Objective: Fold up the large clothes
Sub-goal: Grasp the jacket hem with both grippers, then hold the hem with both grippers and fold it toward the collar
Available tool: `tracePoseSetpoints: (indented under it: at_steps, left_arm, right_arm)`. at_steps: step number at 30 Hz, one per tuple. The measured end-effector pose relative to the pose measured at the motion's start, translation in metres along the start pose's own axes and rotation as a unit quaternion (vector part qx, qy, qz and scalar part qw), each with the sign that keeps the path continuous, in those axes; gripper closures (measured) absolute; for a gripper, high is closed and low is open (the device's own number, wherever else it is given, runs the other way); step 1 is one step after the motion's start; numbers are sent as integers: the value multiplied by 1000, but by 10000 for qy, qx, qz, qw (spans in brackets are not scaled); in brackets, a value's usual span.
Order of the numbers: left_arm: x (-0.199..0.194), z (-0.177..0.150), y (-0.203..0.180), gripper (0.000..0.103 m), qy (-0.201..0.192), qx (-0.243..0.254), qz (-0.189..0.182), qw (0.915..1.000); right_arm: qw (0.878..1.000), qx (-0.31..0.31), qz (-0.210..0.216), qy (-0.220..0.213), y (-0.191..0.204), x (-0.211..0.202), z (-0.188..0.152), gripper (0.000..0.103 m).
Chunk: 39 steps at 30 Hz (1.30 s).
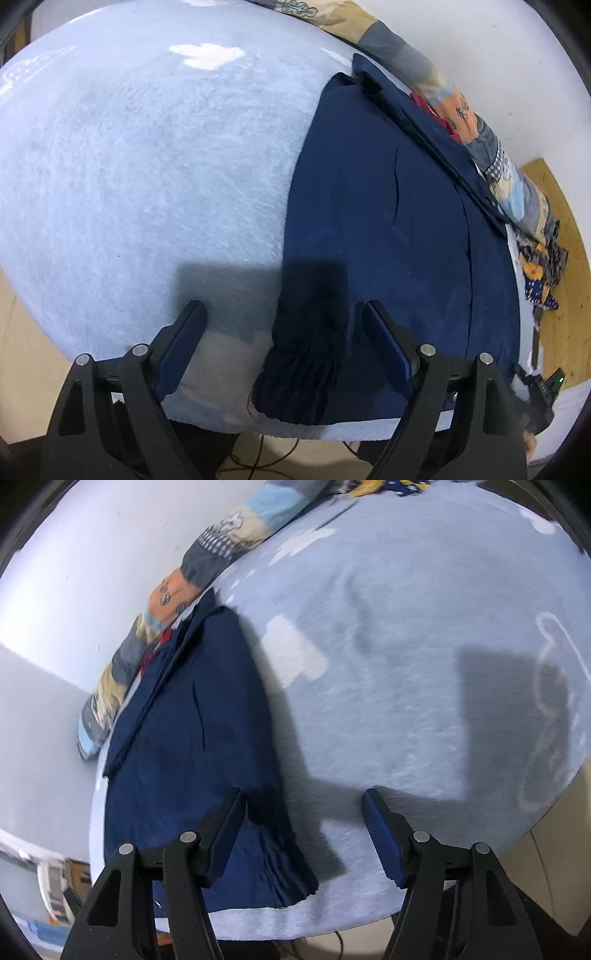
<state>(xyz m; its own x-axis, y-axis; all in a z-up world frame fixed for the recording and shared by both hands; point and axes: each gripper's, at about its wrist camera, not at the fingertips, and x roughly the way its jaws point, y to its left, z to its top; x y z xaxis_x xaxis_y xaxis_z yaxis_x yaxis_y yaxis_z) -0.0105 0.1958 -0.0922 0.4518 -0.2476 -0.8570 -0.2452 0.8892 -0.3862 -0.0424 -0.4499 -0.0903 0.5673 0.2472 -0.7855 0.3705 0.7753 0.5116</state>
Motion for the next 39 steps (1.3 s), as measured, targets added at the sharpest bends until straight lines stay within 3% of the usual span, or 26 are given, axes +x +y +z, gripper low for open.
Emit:
tracePoseSetpoints:
  at_steps: [3,8,10,15,19,23,36,39]
  left_arm:
    - [2,-3,-8,16,35,192,44,9998]
    - [5,-10,-29,17,47,776,130,9969]
    - [5,-12,-38,27,-49,1046,333,9939]
    - [7,-9,-36,31,-128,951,392,9946]
    - [9,-16,-52,31,-262,1304,644,9890]
    - [12,-22,-57,31,-425,1419,804,9857]
    - [20,-21,-60,14,-485,1421,968,9839]
    - [20,-22,-64,16,-531,1498,1013,9821]
  right_arm:
    - [9992,-372,-70,160,16,10,-6,38]
    - [9941,-1027,91,329,44,18,-21,59]
    - [9939,-1029,-147,372,41,21,-20,74]
    - [9944,-998,-131,333,34,21,-25,75]
    - [9902,-1379,-173,124,38,20,-35,71]
    - [9906,-1349,-173,106,39,20,-35,71]
    - [9939,-1089,-91,139,32,20,-32,72]
    - [9938,-1090,-72,201,35,20,-30,80]
